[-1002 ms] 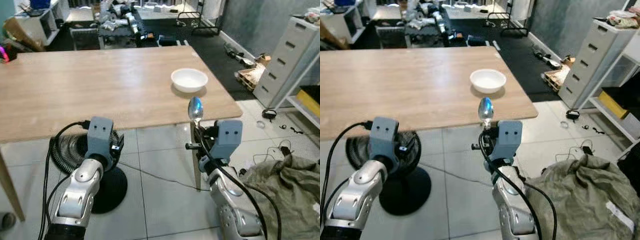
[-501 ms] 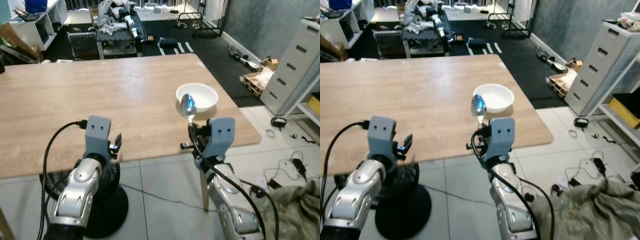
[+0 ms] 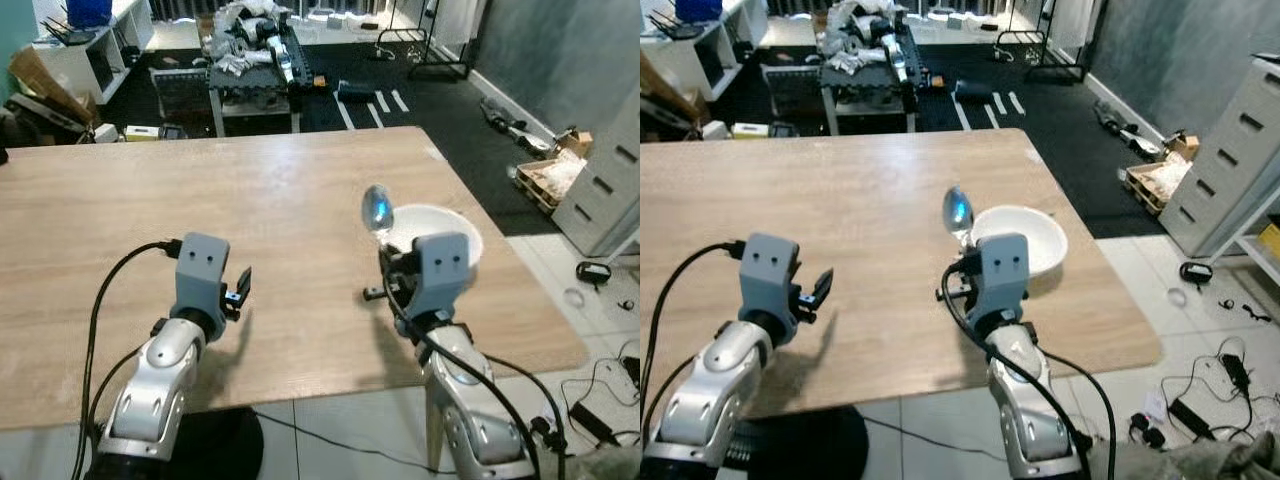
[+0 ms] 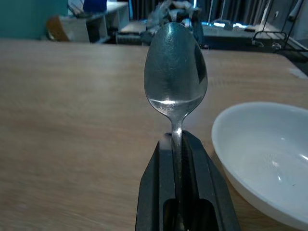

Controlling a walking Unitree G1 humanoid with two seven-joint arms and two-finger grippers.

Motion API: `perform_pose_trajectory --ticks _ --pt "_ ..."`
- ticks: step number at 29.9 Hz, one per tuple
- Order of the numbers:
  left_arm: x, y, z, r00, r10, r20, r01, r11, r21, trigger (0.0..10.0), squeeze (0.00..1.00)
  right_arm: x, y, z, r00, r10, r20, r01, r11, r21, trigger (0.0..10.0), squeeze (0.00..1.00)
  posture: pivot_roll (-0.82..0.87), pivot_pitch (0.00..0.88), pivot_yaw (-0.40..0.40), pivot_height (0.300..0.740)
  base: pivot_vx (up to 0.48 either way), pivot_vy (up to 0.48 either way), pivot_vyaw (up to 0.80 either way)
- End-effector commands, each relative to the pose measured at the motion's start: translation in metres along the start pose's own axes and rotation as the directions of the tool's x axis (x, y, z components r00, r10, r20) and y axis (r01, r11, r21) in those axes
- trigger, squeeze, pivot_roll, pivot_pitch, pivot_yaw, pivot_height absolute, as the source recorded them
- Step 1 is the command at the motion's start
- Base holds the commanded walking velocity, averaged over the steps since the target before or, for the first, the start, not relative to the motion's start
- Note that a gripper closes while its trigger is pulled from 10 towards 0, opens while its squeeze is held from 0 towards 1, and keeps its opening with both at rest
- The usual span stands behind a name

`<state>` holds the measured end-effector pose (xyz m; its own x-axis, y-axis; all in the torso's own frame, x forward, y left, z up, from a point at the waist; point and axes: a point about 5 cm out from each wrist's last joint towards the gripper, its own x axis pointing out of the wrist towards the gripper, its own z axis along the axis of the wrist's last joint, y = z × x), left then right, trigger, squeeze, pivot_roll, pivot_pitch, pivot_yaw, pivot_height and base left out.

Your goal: Setting the table

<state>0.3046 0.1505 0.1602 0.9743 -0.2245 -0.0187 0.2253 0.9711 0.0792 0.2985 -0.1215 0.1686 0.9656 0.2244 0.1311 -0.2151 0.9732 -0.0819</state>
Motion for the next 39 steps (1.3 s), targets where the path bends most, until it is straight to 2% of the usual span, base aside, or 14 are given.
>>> perform_pose_trajectory --ticks 1,8,12,15,16,19,24,31,39 --pt "-0.003 0.0 -0.002 1.0 -0.017 0.001 0.017 1.0 -0.002 10.0 0.0 -0.003 0.0 -0.005 1.0 0.006 -0.016 -0.007 1.0 -0.018 10.0 0.0 -0.02 0.0 0.095 0.74 0.0 0.0 0.0" --pt "-0.008 0.001 -0.002 0.998 -0.059 -0.004 0.059 0.998 0.003 10.0 0.0 -0.005 0.001 -0.019 0.995 0.032 -0.09 -0.042 0.993 -0.114 10.0 0.0 -0.02 0.0 0.092 0.74 0.0 0.0 0.0" --pt "-0.021 0.004 -0.005 0.987 -0.154 -0.044 0.156 0.987 0.03 10.0 0.0 -0.005 -0.003 -0.03 0.986 0.027 -0.164 -0.051 0.988 -0.145 10.0 0.0 0.0 0.0 0.083 0.74 0.0 0.0 0.0" --pt "-0.024 0.006 -0.005 0.984 -0.171 -0.053 0.173 0.984 0.031 10.0 0.0 -0.005 -0.003 -0.032 0.984 0.031 -0.176 -0.057 0.988 -0.147 10.0 0.0 0.0 0.0 0.082 0.74 0.0 0.0 0.0" --pt "-0.031 0.01 -0.006 0.978 -0.197 -0.07 0.2 0.979 0.035 10.0 0.0 -0.006 -0.002 -0.038 0.976 0.039 -0.216 -0.071 0.988 -0.14 10.0 0.0 0.01 0.0 0.08 0.74 0.0 0.0 0.0" --pt "-0.035 0.015 -0.007 0.977 -0.197 -0.079 0.2 0.979 0.039 10.0 0.0 -0.008 -0.001 -0.047 0.96 0.045 -0.276 -0.085 0.987 -0.133 10.0 0.0 0.01 0.001 0.079 0.74 0.0 0.0 0.0" --pt "-0.039 0.013 -0.007 0.977 -0.199 -0.082 0.202 0.979 0.037 10.0 0.0 -0.009 -0.004 -0.061 0.943 0.008 -0.333 -0.023 0.999 -0.042 10.0 0.0 0.03 0.013 0.077 0.74 0.0 0.0 0.0" --pt "-0.041 0.01 -0.006 0.975 -0.207 -0.084 0.21 0.977 0.028 10.0 0.0 -0.008 -0.008 -0.065 0.942 -0.023 -0.336 0.016 1.0 -0.024 10.0 0.0 0.03 0.025 0.08 0.74 0.0 0.0 0.0" --pt "-0.042 0.005 -0.006 0.971 -0.221 -0.088 0.223 0.975 0.013 10.0 0.0 -0.001 -0.016 -0.064 0.95 -0.047 -0.31 0.025 0.997 -0.076 10.0 0.0 0.03 0.032 0.084 0.74 0.0 0.0 0.0"
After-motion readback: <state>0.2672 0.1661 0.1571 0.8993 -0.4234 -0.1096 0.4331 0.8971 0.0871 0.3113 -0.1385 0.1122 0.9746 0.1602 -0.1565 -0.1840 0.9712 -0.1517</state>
